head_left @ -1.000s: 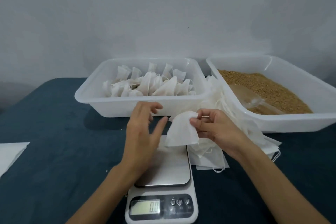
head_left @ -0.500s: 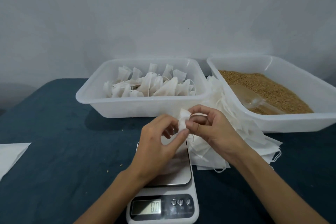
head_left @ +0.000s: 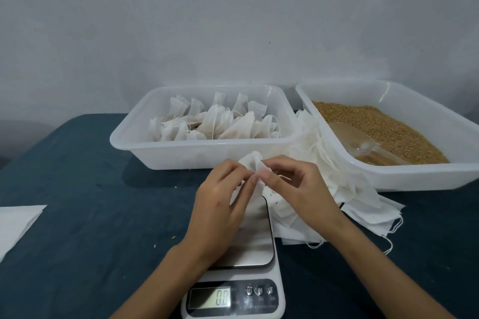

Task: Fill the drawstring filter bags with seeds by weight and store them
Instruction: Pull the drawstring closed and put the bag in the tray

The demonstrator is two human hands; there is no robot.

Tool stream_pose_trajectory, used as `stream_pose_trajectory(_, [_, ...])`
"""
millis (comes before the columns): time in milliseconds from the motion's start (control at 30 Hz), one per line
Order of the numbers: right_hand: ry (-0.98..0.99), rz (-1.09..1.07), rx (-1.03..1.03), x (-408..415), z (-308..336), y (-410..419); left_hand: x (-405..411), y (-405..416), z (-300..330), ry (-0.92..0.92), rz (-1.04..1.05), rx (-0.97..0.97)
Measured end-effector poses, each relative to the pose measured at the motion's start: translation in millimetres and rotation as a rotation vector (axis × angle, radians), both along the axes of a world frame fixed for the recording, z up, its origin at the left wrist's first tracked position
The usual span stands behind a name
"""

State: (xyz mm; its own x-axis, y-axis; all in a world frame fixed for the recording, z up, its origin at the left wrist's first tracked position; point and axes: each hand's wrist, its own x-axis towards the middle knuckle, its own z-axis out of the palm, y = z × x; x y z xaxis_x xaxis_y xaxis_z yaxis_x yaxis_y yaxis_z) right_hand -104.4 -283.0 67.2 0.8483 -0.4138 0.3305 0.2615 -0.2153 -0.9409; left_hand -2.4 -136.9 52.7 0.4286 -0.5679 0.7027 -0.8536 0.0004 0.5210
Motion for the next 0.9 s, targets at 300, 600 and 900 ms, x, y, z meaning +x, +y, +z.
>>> stream_pose_trajectory(300, [-0.09,0.164,0.51,-3,6,-13,0,3,13,0.695,-0.033,-0.12])
stream_pose_trajectory(600, [-0.086,-0.296,-0.054,-2,3,-10,6,5,8,0.708,-0.071,-0.122])
stream_pose_trajectory(900, [-0.086,-0.133,0.01,-4,5,-1,13,5,12,0.881,-0.045,-0.313])
